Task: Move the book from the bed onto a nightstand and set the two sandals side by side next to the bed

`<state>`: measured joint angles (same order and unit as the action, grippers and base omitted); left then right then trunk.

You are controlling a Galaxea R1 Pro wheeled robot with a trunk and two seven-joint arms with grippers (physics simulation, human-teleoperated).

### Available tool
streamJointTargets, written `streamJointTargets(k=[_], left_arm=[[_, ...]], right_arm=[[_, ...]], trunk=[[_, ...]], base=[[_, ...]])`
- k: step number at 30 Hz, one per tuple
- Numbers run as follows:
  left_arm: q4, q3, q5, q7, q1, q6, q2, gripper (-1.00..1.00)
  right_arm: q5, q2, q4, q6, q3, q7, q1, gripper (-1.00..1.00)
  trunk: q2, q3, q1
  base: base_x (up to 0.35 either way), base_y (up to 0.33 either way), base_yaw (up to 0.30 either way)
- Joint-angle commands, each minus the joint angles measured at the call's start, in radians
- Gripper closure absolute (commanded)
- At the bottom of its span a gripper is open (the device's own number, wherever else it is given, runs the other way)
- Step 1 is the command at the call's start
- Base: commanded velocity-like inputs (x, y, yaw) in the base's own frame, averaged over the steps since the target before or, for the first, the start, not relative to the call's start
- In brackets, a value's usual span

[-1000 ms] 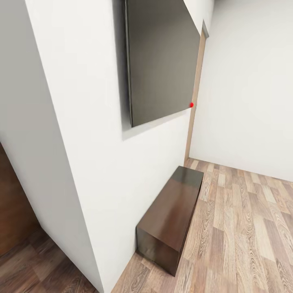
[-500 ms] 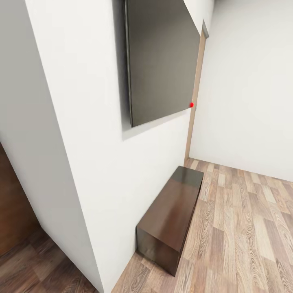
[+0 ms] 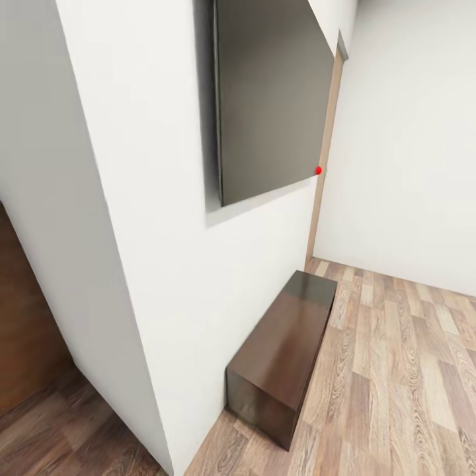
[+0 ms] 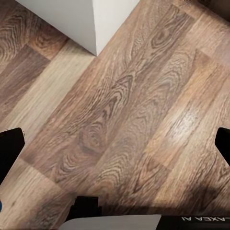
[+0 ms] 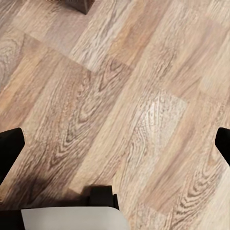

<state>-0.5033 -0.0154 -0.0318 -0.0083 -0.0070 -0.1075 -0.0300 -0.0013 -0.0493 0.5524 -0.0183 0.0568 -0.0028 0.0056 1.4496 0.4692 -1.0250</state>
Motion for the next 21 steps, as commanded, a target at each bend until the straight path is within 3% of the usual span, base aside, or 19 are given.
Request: streamJointTargets(k=[1, 21], left_arm=[[0.001, -0.002, -0.003, -0.001, -0.001, -0.003, -0.001, -1.00], [0.002, -0.001, -0.002, -0.001, -0.001, -0.003, -0.001, -1.00]], right_arm=[[0.000, 0.000, 0.001, -0.001, 0.001, 0.000, 0.001, -1.00], [0.000, 0.000, 0.001, -0.002, 0.001, 0.000, 0.001, -1.00]], trunk=[[0.000, 0.001, 0.000], [0.000, 0.001, 0.000]], base=[[0.000, 0.000, 0.273], [0.000, 0.000, 0.290]])
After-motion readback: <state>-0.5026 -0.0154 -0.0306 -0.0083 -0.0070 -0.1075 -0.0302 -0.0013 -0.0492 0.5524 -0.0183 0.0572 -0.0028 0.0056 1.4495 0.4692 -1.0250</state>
